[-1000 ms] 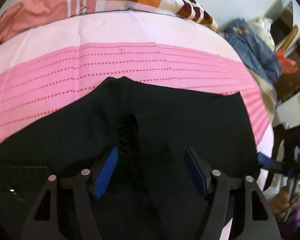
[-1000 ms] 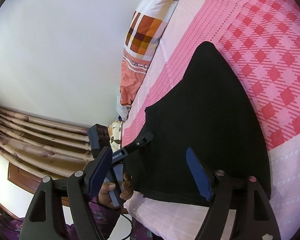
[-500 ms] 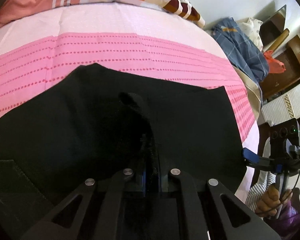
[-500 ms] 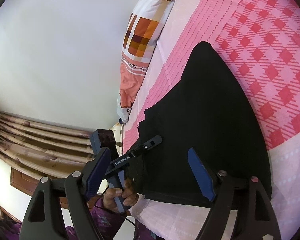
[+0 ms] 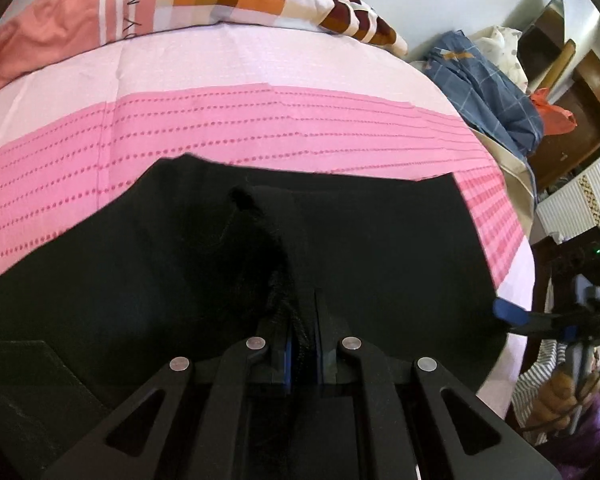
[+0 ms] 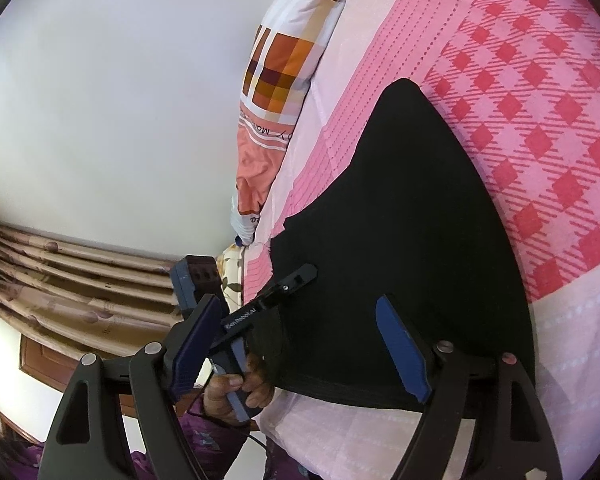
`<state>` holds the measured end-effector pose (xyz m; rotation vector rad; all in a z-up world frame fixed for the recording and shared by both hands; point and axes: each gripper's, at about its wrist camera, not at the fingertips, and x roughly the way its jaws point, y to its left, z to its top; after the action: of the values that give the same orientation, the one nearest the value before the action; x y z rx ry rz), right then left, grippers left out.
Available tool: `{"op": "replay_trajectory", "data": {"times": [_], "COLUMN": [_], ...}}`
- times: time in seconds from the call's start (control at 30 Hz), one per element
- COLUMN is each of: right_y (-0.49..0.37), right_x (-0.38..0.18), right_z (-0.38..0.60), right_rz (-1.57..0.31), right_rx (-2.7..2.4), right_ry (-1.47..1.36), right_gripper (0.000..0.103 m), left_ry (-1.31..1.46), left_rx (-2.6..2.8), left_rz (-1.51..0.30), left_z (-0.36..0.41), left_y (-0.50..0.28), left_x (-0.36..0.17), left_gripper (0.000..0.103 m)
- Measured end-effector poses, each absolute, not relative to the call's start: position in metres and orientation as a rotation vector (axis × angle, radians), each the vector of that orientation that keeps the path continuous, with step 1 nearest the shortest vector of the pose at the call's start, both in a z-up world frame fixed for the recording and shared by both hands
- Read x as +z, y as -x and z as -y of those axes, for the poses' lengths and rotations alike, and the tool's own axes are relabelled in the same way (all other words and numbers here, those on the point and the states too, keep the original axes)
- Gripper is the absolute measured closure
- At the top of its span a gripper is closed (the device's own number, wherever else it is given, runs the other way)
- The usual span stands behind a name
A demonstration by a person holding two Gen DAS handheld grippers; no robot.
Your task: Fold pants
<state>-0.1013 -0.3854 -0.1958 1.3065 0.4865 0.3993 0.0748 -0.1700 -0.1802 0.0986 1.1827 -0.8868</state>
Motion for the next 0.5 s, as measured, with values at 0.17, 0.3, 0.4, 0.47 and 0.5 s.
{"op": "replay_trajectory", "data": {"times": [0.17,0.3,0.4,0.47,0.5], "right_y": [0.1,0.104,0.099,0.089,0.082], "right_x": [-0.197,-0.187,-0.165,-0.158,-0.159], "right_z": [0.387,0.387,0.369,0.347,0.335], "right_rz": [-0.488,-0.455,-0.48,-0.559,-0.614], "right_rx": [0.402,0.43,0.438,0.425,0.423], "right_ry": [-1.313,-1.3,-1.152,-1.023,-0.967], "right_gripper": [0.026,0.024,0.024,0.024,0.024], "left_ry": [-0.064,0.031,0.094,0.079,0.076], "left_rx": [-0.868,-0.843,-0.811,-0.739,-0.714], "left_rz": [-1.204,-1.17,-1.127,-1.109,-1.103], "left_z": [0.162,0.132,0.099,0.075,0.065], "left_y": [-0.077,-0.08,-0.075,-0.068,-0.067], "left_x": [-0.176,-0.156,-0.142,-0.137,-0.135], "left_gripper": [0.067,0.047,0.043,0.043,0.043]}}
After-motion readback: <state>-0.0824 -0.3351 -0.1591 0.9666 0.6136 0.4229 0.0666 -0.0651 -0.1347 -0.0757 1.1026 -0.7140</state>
